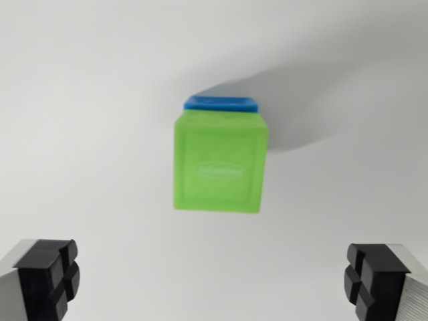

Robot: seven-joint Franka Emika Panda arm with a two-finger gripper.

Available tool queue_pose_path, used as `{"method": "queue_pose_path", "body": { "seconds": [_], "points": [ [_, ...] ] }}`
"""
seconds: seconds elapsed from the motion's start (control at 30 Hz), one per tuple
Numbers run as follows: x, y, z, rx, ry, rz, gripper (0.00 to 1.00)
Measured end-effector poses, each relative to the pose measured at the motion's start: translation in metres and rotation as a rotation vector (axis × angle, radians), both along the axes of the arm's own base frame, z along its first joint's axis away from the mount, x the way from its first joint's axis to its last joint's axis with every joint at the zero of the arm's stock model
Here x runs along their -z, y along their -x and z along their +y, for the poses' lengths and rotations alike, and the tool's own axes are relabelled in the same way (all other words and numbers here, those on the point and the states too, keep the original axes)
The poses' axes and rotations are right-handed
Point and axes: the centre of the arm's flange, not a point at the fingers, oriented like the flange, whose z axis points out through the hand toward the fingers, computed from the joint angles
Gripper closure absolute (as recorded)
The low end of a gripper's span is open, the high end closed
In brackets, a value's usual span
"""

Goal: Stack cube

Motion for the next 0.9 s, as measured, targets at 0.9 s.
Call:
{"method": "queue_pose_path", "body": {
  "seconds": [0.9],
  "points": [
    [-0.109, -0.001, -0.001, 0.0, -0.002, -0.002, 0.0]
  ]
}}
